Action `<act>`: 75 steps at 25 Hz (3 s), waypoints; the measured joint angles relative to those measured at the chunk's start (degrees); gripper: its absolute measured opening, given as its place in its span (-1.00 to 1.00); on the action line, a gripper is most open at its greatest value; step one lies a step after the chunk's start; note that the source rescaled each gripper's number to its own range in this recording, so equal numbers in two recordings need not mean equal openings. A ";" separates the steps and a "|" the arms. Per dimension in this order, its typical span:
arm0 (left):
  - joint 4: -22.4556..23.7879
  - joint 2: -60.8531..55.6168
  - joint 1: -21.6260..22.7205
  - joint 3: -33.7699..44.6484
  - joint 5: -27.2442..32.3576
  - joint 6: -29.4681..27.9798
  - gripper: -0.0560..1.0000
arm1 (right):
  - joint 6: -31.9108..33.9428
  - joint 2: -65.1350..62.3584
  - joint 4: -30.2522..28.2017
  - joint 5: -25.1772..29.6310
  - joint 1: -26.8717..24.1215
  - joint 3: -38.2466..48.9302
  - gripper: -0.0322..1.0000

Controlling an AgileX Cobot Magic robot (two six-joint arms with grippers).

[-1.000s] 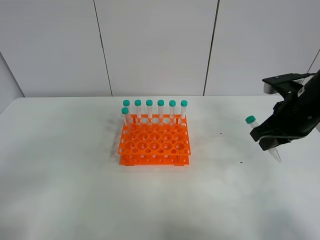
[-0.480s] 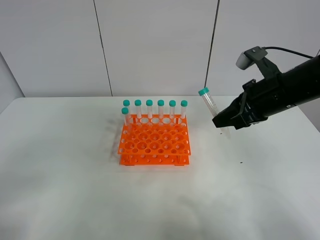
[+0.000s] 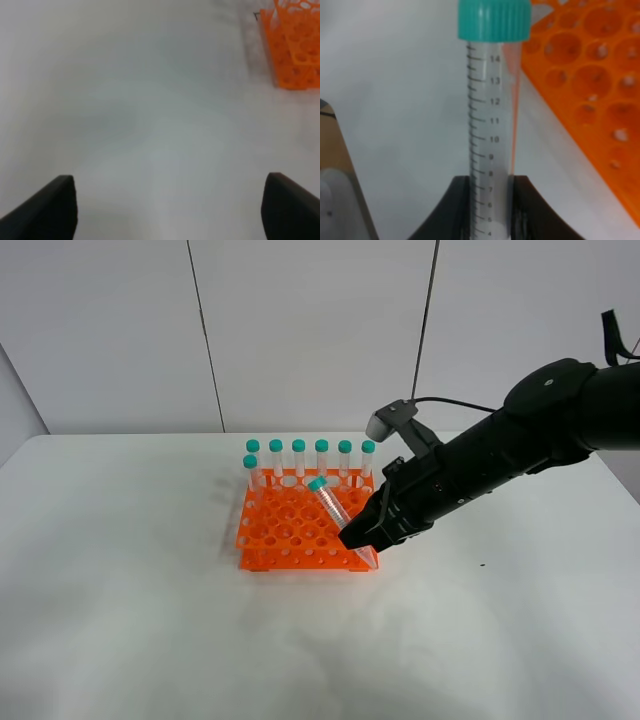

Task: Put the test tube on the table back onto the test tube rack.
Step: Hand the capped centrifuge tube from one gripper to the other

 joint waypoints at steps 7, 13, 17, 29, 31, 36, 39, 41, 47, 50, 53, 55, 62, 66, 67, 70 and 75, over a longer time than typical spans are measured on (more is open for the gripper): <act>-7.02 11.50 0.00 -5.85 -6.33 1.31 1.00 | -0.57 1.35 1.63 2.84 0.47 -4.87 -0.89; -21.75 31.85 0.00 -11.64 -19.31 11.16 1.00 | -0.57 1.35 2.68 3.26 0.47 -5.44 -0.89; -36.12 47.16 0.00 -11.90 -25.86 22.86 1.00 | -0.57 1.35 2.82 3.39 0.47 -5.44 -0.89; -97.42 78.45 -7.55 -12.01 -24.19 74.79 1.00 | -0.51 1.35 2.82 3.39 0.47 -5.44 -0.89; -98.97 80.82 -11.23 -12.87 -24.19 76.67 1.00 | -0.51 1.35 2.82 3.39 0.47 -5.44 -0.89; -99.83 86.00 -18.37 -18.78 -24.64 77.46 1.00 | -0.21 1.35 2.82 3.39 0.47 -5.44 -0.89; -100.08 88.22 -20.56 -21.70 -25.43 77.56 1.00 | 0.15 1.35 2.82 3.43 0.47 -5.44 -0.89; -100.08 89.35 -21.15 -22.22 -25.68 77.56 1.00 | 0.28 1.35 2.82 3.46 0.47 -5.44 -0.89; -100.08 91.95 -21.22 -22.32 -27.01 77.56 1.00 | 0.27 1.35 2.87 3.83 0.47 -5.44 -0.89; -100.08 92.97 -21.22 -22.32 -27.00 77.56 1.00 | 0.27 1.35 2.87 4.02 0.47 -5.44 -0.89; -100.17 93.92 -21.22 -22.32 -26.34 77.56 1.00 | 0.31 1.35 3.07 4.02 0.47 -5.44 -0.89; -100.19 94.25 -21.22 -22.32 -25.91 77.56 0.99 | 0.31 1.35 3.37 4.02 0.47 -5.44 -0.89; -100.24 94.69 -21.22 -22.32 -25.79 77.56 0.50 | 0.31 1.35 3.45 3.95 0.47 -5.44 -0.89; -100.24 94.69 -21.22 -22.32 -24.72 77.56 0.24 | 0.31 1.35 3.45 3.63 0.47 -5.44 -0.89; -100.24 94.69 -21.22 -22.32 -24.42 77.56 0.14 | 0.33 1.35 3.45 3.61 0.47 -5.44 -0.89; -100.24 94.69 -21.22 -22.32 -24.00 77.56 -0.18 | 0.51 1.35 3.45 3.61 0.47 -5.44 -0.89; -100.19 94.69 -21.22 -22.32 -24.22 77.56 -0.48 | 0.51 1.35 3.50 3.61 0.47 -5.44 -0.89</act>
